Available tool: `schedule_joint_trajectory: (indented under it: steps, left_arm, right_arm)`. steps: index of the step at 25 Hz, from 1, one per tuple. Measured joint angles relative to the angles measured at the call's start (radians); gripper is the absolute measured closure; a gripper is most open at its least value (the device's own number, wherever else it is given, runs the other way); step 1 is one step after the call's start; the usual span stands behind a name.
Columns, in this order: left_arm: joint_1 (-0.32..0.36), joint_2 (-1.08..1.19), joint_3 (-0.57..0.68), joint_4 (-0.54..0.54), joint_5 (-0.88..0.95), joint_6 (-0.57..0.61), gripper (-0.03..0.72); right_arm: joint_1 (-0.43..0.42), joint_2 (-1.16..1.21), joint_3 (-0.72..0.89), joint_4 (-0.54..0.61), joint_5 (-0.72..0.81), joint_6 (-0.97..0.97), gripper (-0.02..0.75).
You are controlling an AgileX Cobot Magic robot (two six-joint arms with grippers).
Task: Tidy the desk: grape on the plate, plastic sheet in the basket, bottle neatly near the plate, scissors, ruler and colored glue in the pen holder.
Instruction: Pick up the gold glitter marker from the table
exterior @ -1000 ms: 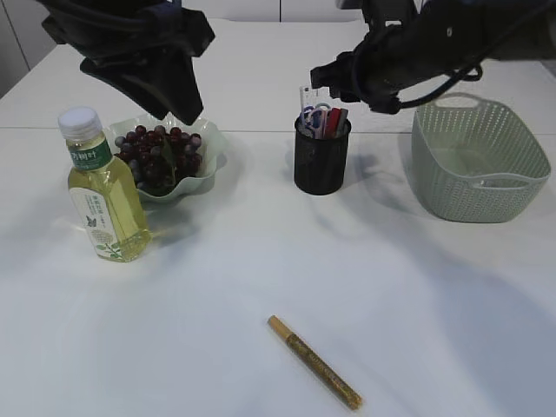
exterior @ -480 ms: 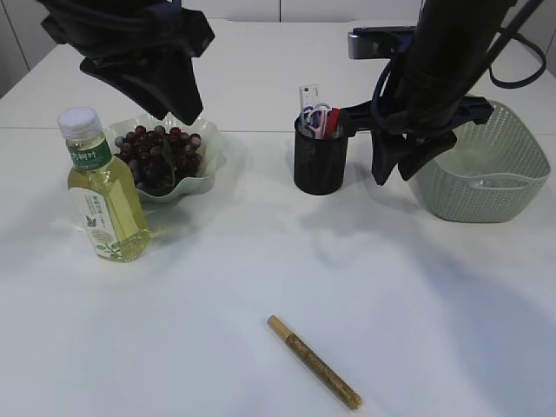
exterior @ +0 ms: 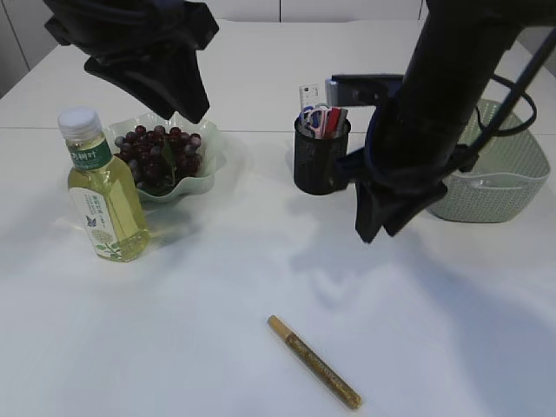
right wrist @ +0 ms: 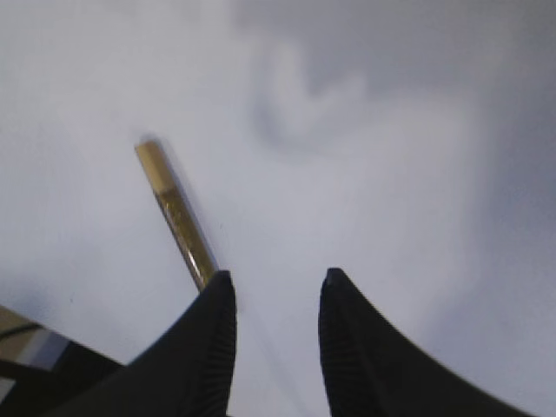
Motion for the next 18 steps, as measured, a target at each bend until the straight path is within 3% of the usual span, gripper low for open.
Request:
schedule_joint_trajectory:
  steps: [6, 13, 18]
  left_arm:
    - [0.0, -0.071, 0.0, -0.037, 0.0, -0.002, 0.442]
    - [0.0, -0.16, 0.0, 0.043, 0.004, -0.079, 0.442]
    - [0.0, -0.233, 0.0, 0.051, 0.01, -0.136, 0.442]
  right_arm:
    - [0.086, -0.069, 0.168, 0.023, 0.0, -0.081, 0.461]
    - [0.221, -0.073, 0.179, 0.057, -0.006, -0.115, 0.461]
    - [0.307, -0.073, 0.179, 0.022, -0.104, -0.138, 0.461]
